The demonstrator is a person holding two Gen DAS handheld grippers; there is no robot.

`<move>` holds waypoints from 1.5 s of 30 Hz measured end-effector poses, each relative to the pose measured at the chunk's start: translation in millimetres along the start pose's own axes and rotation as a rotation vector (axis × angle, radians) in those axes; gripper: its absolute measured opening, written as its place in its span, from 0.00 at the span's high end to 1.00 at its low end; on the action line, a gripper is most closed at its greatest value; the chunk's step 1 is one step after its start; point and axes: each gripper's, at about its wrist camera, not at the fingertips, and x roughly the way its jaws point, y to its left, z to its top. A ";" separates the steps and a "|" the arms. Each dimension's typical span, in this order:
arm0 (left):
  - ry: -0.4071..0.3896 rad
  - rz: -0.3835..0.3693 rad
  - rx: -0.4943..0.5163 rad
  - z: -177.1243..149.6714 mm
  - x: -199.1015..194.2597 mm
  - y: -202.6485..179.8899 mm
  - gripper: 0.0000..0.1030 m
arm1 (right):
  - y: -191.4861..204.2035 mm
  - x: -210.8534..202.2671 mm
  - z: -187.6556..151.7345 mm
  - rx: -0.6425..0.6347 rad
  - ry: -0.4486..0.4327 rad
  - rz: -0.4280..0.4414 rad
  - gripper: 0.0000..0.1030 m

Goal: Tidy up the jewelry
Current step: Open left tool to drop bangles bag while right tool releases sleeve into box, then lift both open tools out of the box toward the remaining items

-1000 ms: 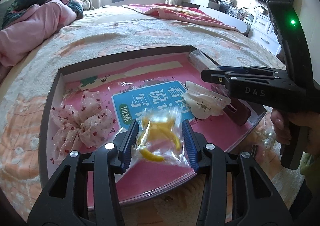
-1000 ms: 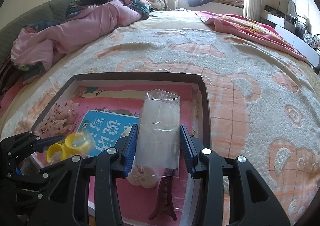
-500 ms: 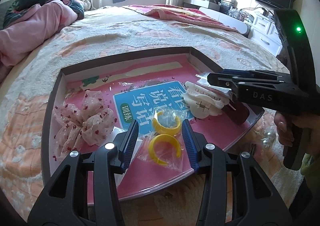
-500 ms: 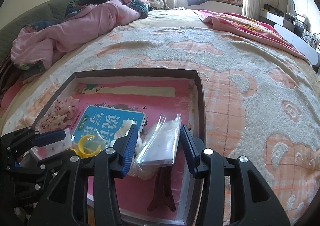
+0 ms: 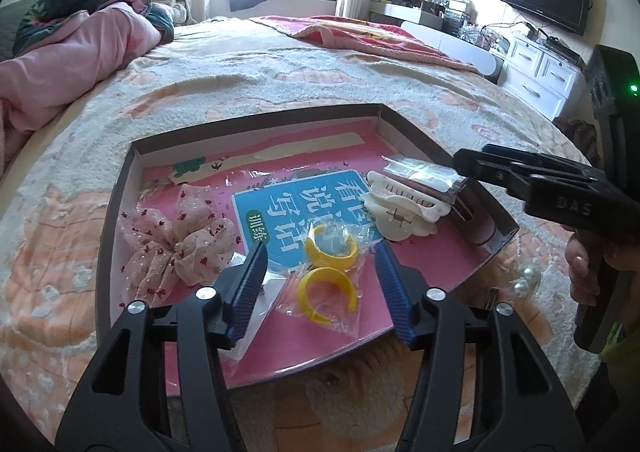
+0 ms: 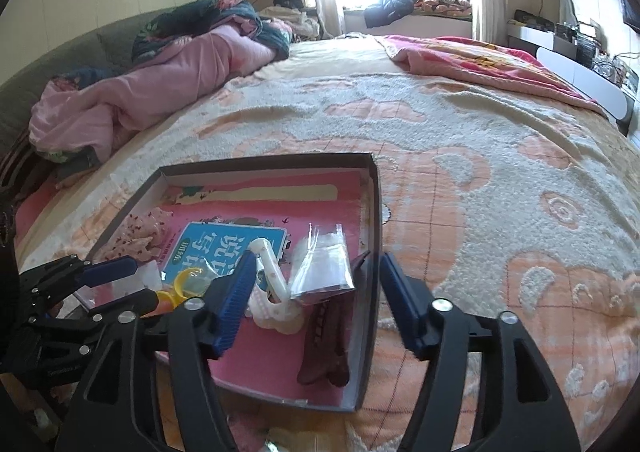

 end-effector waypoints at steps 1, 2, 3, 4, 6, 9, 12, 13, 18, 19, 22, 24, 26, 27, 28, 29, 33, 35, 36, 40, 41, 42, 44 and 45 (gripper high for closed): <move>0.000 0.000 -0.002 0.0 -0.7 -0.1 0.48 | -0.7 -3.5 -0.6 0.005 -0.007 0.000 0.34; -0.001 0.003 -0.004 -0.7 -2.1 -0.4 0.47 | -1.2 -7.6 -1.4 0.009 -0.017 -0.001 0.31; -0.002 0.005 -0.007 -1.4 -3.9 -0.9 0.45 | -1.5 -10.3 -1.9 0.011 -0.024 -0.002 0.30; -0.003 0.006 -0.008 -1.3 -4.7 -0.8 0.42 | -1.9 -14.5 -2.4 0.015 -0.034 -0.004 0.28; -0.013 0.009 -0.011 -1.9 -9.1 -2.0 0.36 | -2.5 -21.5 -3.7 0.022 -0.051 -0.006 0.25; -0.030 0.023 -0.012 -3.0 -16.2 -3.0 0.23 | -3.0 -30.4 -4.6 0.023 -0.068 -0.007 0.20; -0.040 0.040 -0.022 -3.6 -22.3 -2.6 0.15 | -1.3 -38.4 -7.2 0.020 -0.082 -0.013 0.17; -0.043 0.045 -0.023 -3.6 -24.2 -2.6 0.13 | -0.3 -42.2 -8.4 0.018 -0.087 -0.012 0.17; -0.075 0.076 -0.035 -5.5 -38.1 -2.7 0.11 | 4.6 -57.9 -14.4 0.014 -0.115 -0.012 0.15; -0.079 0.078 -0.038 -5.8 -39.9 -2.6 0.11 | 5.0 -60.0 -14.7 0.015 -0.119 -0.010 0.14; -0.095 0.082 -0.049 -7.8 -48.3 -3.0 0.11 | 7.5 -67.6 -17.3 0.013 -0.130 -0.001 0.14; -0.108 0.088 -0.050 -9.1 -53.7 -3.6 0.11 | 10.1 -73.2 -19.6 0.005 -0.137 0.001 0.14; -0.119 0.093 -0.051 -11.0 -58.4 -4.7 0.11 | 12.2 -78.2 -22.9 0.004 -0.141 0.004 0.14; -0.122 0.093 -0.050 -12.9 -60.6 -5.6 0.11 | 13.0 -80.8 -24.7 0.004 -0.143 0.009 0.14; -0.125 0.095 -0.049 -14.9 -63.3 -6.4 0.11 | 13.6 -82.6 -25.8 0.005 -0.145 0.011 0.14; -0.127 0.097 -0.049 -16.2 -65.3 -7.1 0.11 | 14.2 -84.6 -27.2 0.005 -0.146 0.014 0.14; -0.133 0.103 -0.043 -23.2 -73.4 -9.5 0.11 | 16.5 -94.2 -33.3 0.006 -0.157 0.021 0.14; -0.136 0.102 -0.047 -26.9 -77.1 -9.7 0.11 | 17.1 -98.7 -36.2 0.003 -0.163 0.021 0.14; -0.136 0.101 -0.048 -28.2 -78.3 -9.9 0.11 | 17.6 -101.0 -38.2 0.000 -0.166 0.019 0.14; -0.147 0.114 -0.041 -32.5 -84.0 -11.6 0.11 | 18.6 -108.0 -45.6 -0.006 -0.168 0.016 0.14; -0.151 0.117 -0.041 -33.6 -85.4 -12.5 0.11 | 18.8 -109.6 -47.8 -0.008 -0.168 0.014 0.14; -0.156 0.120 -0.040 -34.0 -87.3 -13.0 0.11 | 18.7 -110.4 -49.5 -0.010 -0.168 0.012 0.14; -0.168 0.126 -0.037 -35.5 -90.9 -14.3 0.11 | 19.9 -112.6 -54.6 -0.018 -0.164 0.005 0.14; -0.172 0.128 -0.037 -36.1 -92.6 -15.1 0.11 | 20.2 -113.3 -57.0 -0.022 -0.162 0.002 0.14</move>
